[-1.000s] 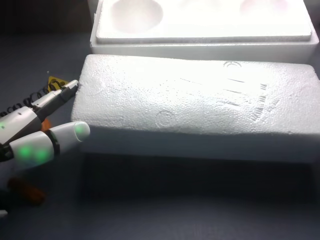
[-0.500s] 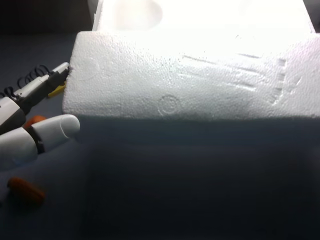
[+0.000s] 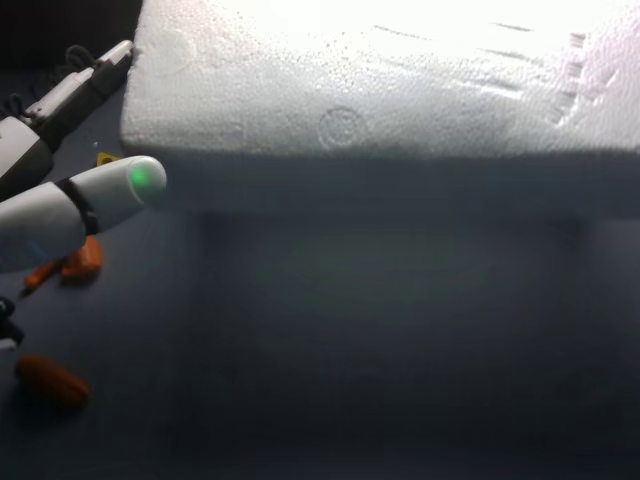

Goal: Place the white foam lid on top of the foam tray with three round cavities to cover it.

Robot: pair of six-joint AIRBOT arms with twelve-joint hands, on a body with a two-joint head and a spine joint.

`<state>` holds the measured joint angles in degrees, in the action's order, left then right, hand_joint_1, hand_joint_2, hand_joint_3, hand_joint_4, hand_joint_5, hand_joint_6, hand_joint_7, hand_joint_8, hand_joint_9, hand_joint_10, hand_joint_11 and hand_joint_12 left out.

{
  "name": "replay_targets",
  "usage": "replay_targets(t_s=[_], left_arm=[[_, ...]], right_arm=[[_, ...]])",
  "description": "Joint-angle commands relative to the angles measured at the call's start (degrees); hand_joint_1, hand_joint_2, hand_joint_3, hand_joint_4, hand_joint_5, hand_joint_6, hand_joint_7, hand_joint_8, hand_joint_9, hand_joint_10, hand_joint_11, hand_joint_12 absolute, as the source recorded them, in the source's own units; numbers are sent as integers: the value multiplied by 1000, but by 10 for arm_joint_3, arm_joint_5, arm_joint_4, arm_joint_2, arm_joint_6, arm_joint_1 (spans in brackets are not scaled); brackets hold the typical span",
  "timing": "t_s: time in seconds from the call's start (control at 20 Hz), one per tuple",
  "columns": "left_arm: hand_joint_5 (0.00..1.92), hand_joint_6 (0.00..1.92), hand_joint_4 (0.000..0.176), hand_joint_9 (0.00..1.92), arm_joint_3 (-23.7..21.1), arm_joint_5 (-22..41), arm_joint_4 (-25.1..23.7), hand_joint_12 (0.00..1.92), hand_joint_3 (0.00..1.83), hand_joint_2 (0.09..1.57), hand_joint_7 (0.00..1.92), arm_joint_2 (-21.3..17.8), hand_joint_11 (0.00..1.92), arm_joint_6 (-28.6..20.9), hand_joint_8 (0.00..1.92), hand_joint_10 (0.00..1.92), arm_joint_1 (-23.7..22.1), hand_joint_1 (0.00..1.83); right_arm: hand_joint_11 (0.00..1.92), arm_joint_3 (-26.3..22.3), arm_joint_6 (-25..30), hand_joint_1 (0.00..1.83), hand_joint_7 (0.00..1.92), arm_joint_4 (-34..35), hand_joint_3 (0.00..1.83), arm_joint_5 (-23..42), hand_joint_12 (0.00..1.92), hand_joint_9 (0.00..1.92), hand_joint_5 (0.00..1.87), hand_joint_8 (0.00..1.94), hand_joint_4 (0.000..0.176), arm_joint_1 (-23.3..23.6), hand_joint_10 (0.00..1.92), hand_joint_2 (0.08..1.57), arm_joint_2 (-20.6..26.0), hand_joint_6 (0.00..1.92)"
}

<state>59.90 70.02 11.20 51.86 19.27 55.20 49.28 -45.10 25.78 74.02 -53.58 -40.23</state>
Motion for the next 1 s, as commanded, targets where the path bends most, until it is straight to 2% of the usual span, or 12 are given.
replay_targets(t_s=[0.0,0.1,0.15,0.25,0.45,0.5,0.6,0.7,0.75,0.8,0.85,0.95], left_arm=[[86,11,0,0,2,52,-57,1,0,1242,0,7,3,-2,0,0,-15,140],[107,17,0,0,17,36,-63,25,0,1237,0,15,43,-3,0,0,-37,159],[127,10,0,0,24,31,-63,221,9,1226,0,19,8,-3,0,0,-44,188],[125,3,0,0,36,22,-62,327,0,1217,0,23,0,-3,0,0,-56,186],[137,5,0,0,64,-3,-63,237,0,1207,0,33,0,-3,0,0,-89,228],[147,6,0,0,75,-15,-64,373,0,1216,1,38,0,-3,0,0,-101,238],[140,2,0,0,94,-34,-67,413,1,1221,0,50,0,-4,0,0,-123,264],[135,0,0,0,116,-61,-71,413,0,1220,0,65,0,-6,0,0,-147,295],[128,0,0,0,124,-67,-70,411,0,1209,0,71,0,-6,0,0,-154,277],[121,0,0,0,134,-75,-69,340,0,1210,0,79,0,-8,0,0,-163,289],[107,3,0,0,141,-82,-69,202,1,1220,0,85,0,-9,0,0,-169,311],[81,3,0,0,158,-100,-68,111,3,1239,0,97,0,-14,0,0,-181,322]], right_arm=[[0,3,7,510,0,-40,0,67,1921,0,0,936,0,16,1284,1237,0,1135],[5,20,4,502,0,-43,0,43,1921,0,0,1096,0,45,1455,1246,-9,1229],[0,27,2,513,0,-46,0,32,1921,0,0,1157,0,57,1468,1242,-14,1243],[4,43,-2,540,0,-55,0,3,1921,0,0,1193,0,89,1481,1241,-24,1268],[0,68,-11,596,0,-62,0,-37,1921,0,0,753,0,133,1084,1237,-37,1023],[0,75,-13,606,0,-62,0,-45,1921,0,0,733,0,144,1074,1230,-40,824],[0,89,-20,593,0,-61,1,-66,1921,0,0,695,0,166,1049,1244,-45,749],[0,107,-23,569,0,-60,9,-94,1843,0,0,389,0,195,607,1264,-53,73],[0,115,-23,565,0,-60,5,-105,1738,0,0,279,0,203,447,1260,-57,14],[0,125,-25,562,0,-60,7,-122,1729,0,0,280,0,212,473,1267,-63,2],[0,131,-25,588,0,-60,6,-134,1637,0,0,171,0,220,332,1269,-68,0],[0,150,-27,597,24,-60,1,-163,1546,0,0,169,0,242,403,1262,-83,0]])
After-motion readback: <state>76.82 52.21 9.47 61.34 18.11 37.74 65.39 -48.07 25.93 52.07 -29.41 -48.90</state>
